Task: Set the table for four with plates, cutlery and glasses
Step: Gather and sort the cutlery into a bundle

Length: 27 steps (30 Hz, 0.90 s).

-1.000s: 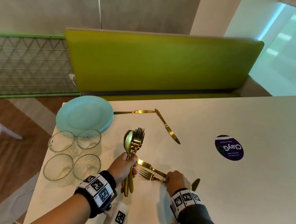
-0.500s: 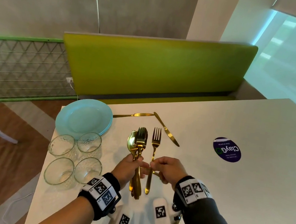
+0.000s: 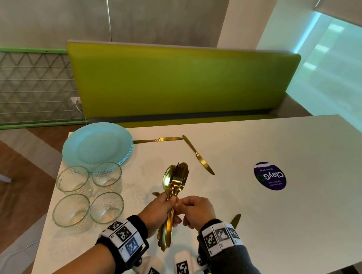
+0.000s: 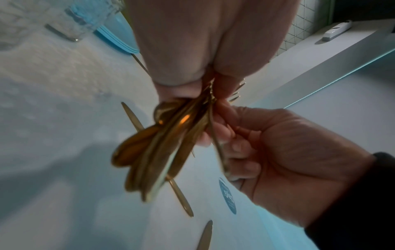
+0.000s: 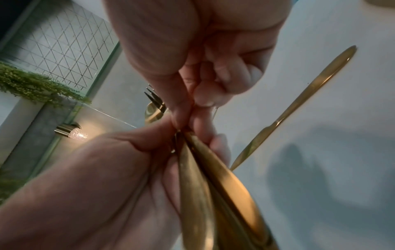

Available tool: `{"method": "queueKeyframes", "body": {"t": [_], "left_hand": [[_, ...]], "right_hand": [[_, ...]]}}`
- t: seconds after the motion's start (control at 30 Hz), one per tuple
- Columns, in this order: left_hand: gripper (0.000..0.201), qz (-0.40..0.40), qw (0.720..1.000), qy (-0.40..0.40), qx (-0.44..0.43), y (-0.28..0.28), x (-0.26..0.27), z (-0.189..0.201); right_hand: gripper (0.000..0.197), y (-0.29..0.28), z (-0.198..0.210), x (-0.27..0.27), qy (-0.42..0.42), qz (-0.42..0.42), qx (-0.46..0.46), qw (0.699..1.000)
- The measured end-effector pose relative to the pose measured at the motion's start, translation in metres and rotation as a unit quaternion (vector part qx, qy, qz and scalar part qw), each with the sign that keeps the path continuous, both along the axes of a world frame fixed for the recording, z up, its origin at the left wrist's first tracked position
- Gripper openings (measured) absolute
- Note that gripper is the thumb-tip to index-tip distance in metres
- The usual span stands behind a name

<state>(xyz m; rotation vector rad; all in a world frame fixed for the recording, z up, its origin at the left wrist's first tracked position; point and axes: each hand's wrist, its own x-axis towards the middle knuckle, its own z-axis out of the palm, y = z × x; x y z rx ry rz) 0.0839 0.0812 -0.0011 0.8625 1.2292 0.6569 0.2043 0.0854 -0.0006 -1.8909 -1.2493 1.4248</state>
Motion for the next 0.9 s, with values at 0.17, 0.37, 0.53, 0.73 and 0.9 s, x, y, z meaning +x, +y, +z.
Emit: {"method": "queueKeyframes", "body": {"t": [0.17, 0.37, 0.53, 0.73, 0.9], "left_hand": [[0.023, 0.044, 0.998, -0.027, -0.037, -0.003, -0.005, -0.003], [0.012, 0.171, 0.979, 0.087, -0.073, 0.013, -0.019, -0.033], [0.028, 0.176, 0.954, 0.218, -0.103, 0.032, -0.025, -0.064], [0.037, 0.108, 0.904, 0.398, -0.111, 0.040, -0.019, -0.060], [0.037, 0.086, 0.870, 0.476, -0.096, 0.044, -0.018, -0.068]], "right_hand": [[0.020, -0.005, -0.006, -0.005, -0.027, 0.004, -0.005, 1.000], [0.020, -0.009, -0.025, 0.001, -0.104, 0.056, -0.036, 0.992], [0.015, 0.004, -0.034, 0.017, -0.131, 0.062, -0.031, 0.989], [0.018, 0.028, -0.038, 0.022, -0.152, 0.100, -0.017, 0.983], [0.021, 0.040, -0.043, 0.032, -0.168, 0.130, -0.017, 0.977]]}}
